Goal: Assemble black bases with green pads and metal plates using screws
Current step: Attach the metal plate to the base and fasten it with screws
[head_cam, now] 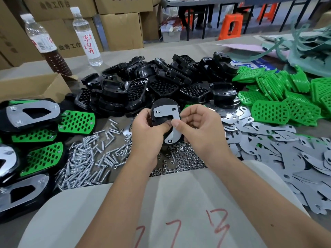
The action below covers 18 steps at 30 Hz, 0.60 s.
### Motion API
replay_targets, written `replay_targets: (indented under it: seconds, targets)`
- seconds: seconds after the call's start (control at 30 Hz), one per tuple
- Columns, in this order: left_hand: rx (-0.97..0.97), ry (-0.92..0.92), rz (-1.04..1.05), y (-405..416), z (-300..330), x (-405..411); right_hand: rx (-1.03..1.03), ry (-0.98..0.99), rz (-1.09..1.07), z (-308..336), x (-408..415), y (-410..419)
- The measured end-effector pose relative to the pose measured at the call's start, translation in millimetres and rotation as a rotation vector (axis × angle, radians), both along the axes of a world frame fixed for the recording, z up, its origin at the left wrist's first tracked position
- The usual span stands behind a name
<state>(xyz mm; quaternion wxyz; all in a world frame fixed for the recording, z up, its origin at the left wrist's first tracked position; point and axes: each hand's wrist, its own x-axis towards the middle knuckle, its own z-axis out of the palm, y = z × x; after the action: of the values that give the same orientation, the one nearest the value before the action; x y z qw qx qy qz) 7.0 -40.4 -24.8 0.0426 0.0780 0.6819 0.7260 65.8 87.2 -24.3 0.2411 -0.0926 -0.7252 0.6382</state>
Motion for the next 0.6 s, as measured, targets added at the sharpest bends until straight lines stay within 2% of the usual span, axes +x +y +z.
replay_targets:
  seconds: [0.2,0.6]
  targets:
    - [-0.01,0.036,0.063,4.8,-0.8,3.6,0.018,-0.049,-0.034,-2.5,-0.5,-1.4]
    - [0.02,0.1,0.134,7.1,-7.3,2.8,-0.053,-0.051,0.116,0.5,-0.8,-0.6]
